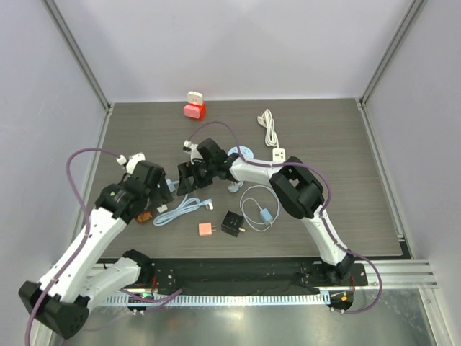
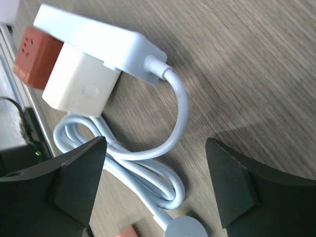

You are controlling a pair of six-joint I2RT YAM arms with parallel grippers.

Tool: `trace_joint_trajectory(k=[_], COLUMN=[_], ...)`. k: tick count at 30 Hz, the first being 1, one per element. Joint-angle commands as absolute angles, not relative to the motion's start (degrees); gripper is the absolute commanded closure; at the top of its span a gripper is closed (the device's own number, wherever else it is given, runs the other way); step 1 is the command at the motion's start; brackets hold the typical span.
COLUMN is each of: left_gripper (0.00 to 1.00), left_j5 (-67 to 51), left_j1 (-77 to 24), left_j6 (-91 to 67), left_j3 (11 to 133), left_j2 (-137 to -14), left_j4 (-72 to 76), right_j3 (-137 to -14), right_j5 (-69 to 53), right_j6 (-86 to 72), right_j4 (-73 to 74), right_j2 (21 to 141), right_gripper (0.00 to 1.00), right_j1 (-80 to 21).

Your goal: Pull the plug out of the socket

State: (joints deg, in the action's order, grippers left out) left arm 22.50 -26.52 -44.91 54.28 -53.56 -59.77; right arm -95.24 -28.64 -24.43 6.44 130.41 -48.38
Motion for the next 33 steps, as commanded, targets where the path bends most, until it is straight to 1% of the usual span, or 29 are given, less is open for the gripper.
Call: trace_joint_trajectory(k=[1,5,9,12,14,17,19,20,26,30,31,33], left_gripper=[0.26,0.26,0.26,0.26,0.26,0.26,0.25,0.25,0.25,0.25,0.25,0.25], left_j5=[22.9,20.7,19.8,19.0,18.6,18.5,18.7,18.9,19.6,18.2,17.3,16.5], left_j1=[-26.3,-26.3,-26.3,-26.3,-26.3,-26.3,-26.3,-26.3,-26.3,-26.4,-26.3,-26.3], left_j6=[-46.1,-46.3,-46.5,-46.5,-46.4,-46.0,-45.4,-45.2,-44.2,-44.2,-44.2,-44.6], left_j3=[55.2,54.8,55.0,54.6,54.2,53.8,53.8,53.9,54.8,54.9,54.9,55.0], left_j2=[-46.8,-43.0,-41.7,-40.5,-39.7,-39.5,-39.2,-39.2,-38.7,-38.9,-39.0,-38.9], left_j4=[-58.4,-57.8,-59.1,-59.3,-59.4,-59.3,-59.8,-60.1,-60.4,-60.3,-60.5,-60.6], right_j3=[-97.5,-104.0,-111.1,-116.5,-122.6,-127.0,-128.7,-129.2,-127.2,-127.2,-127.8,-128.5], right_j5=[-28.7,-30.5,-33.2,-37.3,-39.0,-41.0,-44.9,-47.8,-54.8,-54.9,-54.8,-53.3], right_j6=[-14.3,-6.7,-2.9,-3.0,-2.6,-3.7,-5.0,-5.3,-6.4,-9.1,-9.8,-12.1], right_j4=[7.8,8.7,10.9,11.4,14.0,14.1,14.3,14.6,15.7,16.0,15.9,15.9], right_j2=[128.3,131.6,137.1,142.2,144.7,147.6,149.3,149.4,148.7,149.4,149.7,150.9], right_gripper=[0.12,0.07,0.07,0.07,0.07,0.07,0.07,0.09,0.15,0.20,0.24,0.26], right_j1=[-48.6,-48.7,-48.7,-48.8,-48.6,-48.6,-48.6,-48.6,-48.6,-48.6,-48.6,-49.0])
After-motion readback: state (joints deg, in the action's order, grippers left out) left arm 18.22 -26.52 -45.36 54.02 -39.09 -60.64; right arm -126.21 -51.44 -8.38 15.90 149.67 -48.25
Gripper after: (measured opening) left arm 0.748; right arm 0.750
